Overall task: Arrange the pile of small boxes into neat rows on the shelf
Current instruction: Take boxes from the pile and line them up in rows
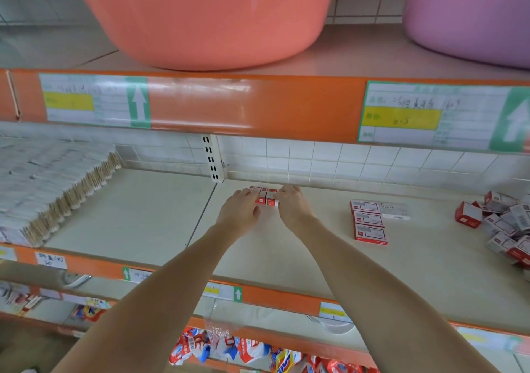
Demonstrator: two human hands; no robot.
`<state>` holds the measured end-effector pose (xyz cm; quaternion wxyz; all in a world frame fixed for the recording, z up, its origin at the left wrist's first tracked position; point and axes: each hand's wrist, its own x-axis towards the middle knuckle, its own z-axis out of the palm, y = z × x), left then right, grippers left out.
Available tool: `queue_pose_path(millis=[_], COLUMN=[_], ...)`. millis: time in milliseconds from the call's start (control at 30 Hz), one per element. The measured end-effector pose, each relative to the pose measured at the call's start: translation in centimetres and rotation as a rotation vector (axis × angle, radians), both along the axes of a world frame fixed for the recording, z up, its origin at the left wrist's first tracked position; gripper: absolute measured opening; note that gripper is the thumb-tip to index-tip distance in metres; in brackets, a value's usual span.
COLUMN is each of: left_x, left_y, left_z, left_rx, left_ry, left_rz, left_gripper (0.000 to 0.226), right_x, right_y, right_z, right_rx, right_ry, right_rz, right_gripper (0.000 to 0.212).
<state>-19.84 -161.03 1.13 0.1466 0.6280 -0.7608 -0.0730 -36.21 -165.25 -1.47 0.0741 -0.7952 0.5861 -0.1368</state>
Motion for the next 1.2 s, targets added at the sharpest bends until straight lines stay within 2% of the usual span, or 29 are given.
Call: queue_pose_path(millis=[267,367,467,633,933,1200], left_x=[-2.2,-4.4,-7.3,-13.2,-25.6,-37.1], left_y=[0.5,0.7,0.6,0.7,2.6,4.9], left_z=[0.4,1.1,1.9,2.8,4.7,5.8], left_rx=[-0.034,-0.033,-0.001,-0.012,-0.060,-0.099], left_ry=[0.021,0.027,-0.052,-0.122,-0.076,-0.049], left_rz=[-0.063,-0.107,-0.156,-0.271,-0.450,-0.561], left_gripper=[0.018,0.027,0.042,0.046,0.045,0.044], right_x=[-2.7,-5.0,-8.0,-14.5,-26.8,-38.6], right_y=[2.2,3.0,4.2,6.7,12.2,16.6], right_z=[0.1,0.6,1.7,3.3,5.2,7.6], right_rx=[0.000,-0.014,-0.013,-0.054,-0.131,-0.312], right_ry=[-0.105,-0.075,-0.068,-0.080,-0.068,-0.088], right_rz=[0.008,-0.031,-0.114,-0.222,-0.405,-0.490], right_gripper=[0.040,0.039,0.043,0.042,0.044,0.033])
